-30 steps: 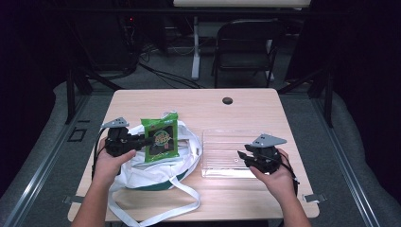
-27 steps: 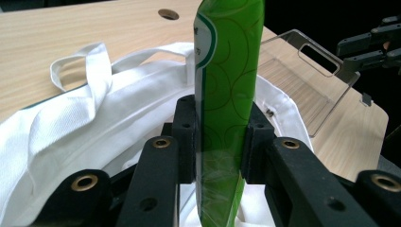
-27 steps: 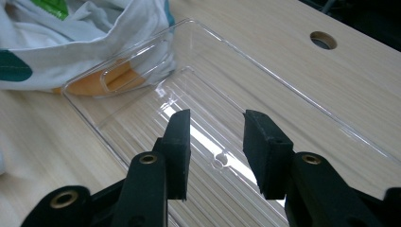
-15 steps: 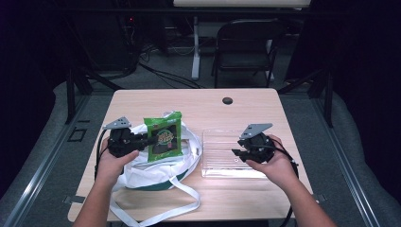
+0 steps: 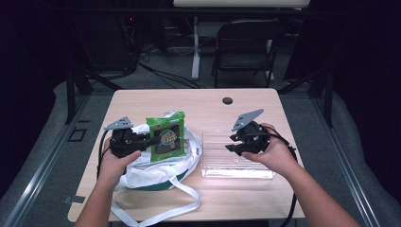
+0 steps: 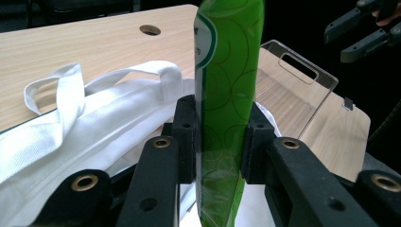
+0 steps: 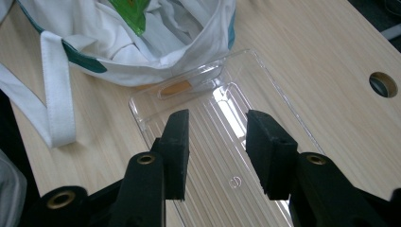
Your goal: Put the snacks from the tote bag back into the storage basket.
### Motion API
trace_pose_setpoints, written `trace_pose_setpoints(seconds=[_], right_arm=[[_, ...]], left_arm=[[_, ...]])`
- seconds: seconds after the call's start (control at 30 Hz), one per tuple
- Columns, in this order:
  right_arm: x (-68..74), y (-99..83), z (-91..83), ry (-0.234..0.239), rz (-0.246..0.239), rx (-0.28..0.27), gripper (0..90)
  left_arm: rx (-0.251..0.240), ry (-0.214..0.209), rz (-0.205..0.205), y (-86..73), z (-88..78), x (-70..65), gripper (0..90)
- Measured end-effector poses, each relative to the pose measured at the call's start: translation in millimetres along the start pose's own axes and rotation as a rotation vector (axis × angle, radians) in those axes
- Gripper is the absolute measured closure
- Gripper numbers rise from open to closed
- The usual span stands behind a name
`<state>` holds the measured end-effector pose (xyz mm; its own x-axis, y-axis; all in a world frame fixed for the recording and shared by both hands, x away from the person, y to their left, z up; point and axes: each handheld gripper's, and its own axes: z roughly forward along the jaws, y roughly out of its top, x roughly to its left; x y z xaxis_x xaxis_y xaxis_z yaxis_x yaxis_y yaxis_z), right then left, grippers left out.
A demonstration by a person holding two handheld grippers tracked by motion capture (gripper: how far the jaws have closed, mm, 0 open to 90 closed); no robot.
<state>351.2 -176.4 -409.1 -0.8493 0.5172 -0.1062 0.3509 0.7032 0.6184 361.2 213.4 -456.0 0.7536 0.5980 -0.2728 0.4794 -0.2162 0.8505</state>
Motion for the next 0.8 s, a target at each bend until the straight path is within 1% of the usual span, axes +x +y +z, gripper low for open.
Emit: trace_pose_setpoints(seconds=[0.13,0.3,0.47,0.5,0.57,0.6,0.67,0.8], right_arm=[[-1.9,12.5,-2.7,0.018,-0.035,0.010,60.1],[-3.1,22.9,-4.3,0.027,-0.055,0.016,59.9],[-2.2,33.6,-6.2,0.024,-0.098,0.042,59.7],[-1.5,35.5,-6.6,0.023,-0.103,0.041,59.7],[0.1,39.2,-7.5,0.026,-0.107,0.037,59.3],[-0.1,41.4,-8.5,0.022,-0.124,0.041,59.1],[1.0,45.1,-10.1,0.024,-0.130,0.041,58.7],[1.7,52.1,-12.4,0.021,-0.152,0.048,57.5]], left_arm=[[-0.008,-0.012,0.005,1.4,-0.3,-2.8,72.3],[-0.014,-0.024,0.014,3.3,1.0,-7.4,72.3],[-0.010,-0.040,0.017,4.2,4.7,-12.5,72.2],[-0.008,-0.044,0.027,4.5,5.3,-13.0,72.2],[-0.005,-0.047,0.029,4.9,6.5,-15.2,72.2],[-0.002,-0.049,0.034,5.2,6.8,-15.9,72.2],[-0.007,-0.054,0.031,5.4,7.9,-18.2,72.3],[-0.009,-0.065,0.039,6.7,8.7,-21.7,72.2]])
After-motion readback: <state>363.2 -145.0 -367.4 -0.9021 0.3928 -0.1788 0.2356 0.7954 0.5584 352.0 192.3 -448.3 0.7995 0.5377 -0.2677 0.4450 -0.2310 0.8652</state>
